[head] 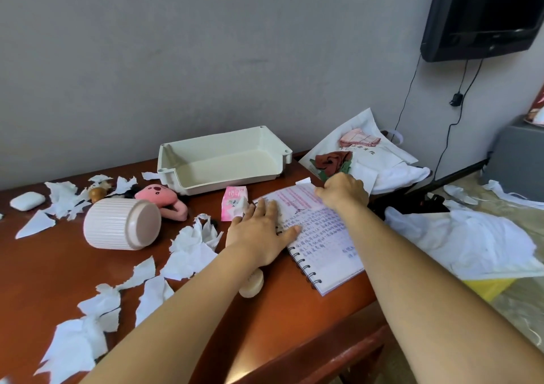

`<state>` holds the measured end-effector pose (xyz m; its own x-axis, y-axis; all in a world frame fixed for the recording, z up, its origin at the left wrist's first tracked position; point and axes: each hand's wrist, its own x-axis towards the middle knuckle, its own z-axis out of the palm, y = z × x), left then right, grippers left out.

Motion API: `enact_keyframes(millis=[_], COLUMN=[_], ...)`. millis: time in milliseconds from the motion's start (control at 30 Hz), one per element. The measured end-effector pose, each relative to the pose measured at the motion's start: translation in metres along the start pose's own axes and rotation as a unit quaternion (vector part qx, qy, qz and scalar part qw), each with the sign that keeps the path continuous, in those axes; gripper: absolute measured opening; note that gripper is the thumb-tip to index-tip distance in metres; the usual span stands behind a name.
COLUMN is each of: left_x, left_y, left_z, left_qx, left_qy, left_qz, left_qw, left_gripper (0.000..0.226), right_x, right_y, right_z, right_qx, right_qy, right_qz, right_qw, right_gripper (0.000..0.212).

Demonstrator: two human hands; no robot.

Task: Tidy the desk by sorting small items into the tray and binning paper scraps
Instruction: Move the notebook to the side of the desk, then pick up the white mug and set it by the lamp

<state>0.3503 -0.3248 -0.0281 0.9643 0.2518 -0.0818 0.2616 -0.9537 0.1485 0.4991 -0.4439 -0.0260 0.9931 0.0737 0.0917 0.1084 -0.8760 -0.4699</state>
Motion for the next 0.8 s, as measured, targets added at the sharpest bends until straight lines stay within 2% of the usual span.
enact_keyframes(millis=[67,167,333,433,533,667,800], left_x=[0.001,0.003,0.006,0.007,0.006,0.003,-0.002], left_y=[-0.003,-0.006,-0.008,-0.008,-0.008,-0.006,-0.008], left_z=[-0.001,0.0,0.003,0.003,0.003,0.001,-0.005], left_qx=[-0.003,-0.003,-0.005,0.01,0.023,0.024,-0.037], left_qy=[-0.002,-0.003,0.003,0.007,0.019,0.028,0.057], left_qz=[0.006,0.015,0.021,0.022,0.022,0.019,-0.002], left_qw=[1.0,1.0,1.0,1.0,0.999,0.999,0.998], left_gripper=[0.085,0.084,0.085,0.084,0.083,0.08,0.07], right_x=[0.014,0.029,0.049,0.047,0.041,0.026,0.006], right_y=[-0.007,-0.017,-0.024,-0.028,-0.036,-0.053,-0.074], right_z=[-0.003,0.004,0.03,0.034,0.035,0.041,0.05], right_qx=[0.077,0.124,0.138,0.144,0.158,0.19,0.213], right_qy=[-0.04,-0.069,-0.036,-0.001,0.016,-0.02,-0.042], right_qz=[-0.003,-0.029,-0.04,-0.061,-0.12,-0.168,-0.21], right_qw=[0.996,0.99,0.989,0.988,0.98,0.967,0.953], right_gripper=[0.032,0.041,0.013,0.014,0.015,0.014,0.013])
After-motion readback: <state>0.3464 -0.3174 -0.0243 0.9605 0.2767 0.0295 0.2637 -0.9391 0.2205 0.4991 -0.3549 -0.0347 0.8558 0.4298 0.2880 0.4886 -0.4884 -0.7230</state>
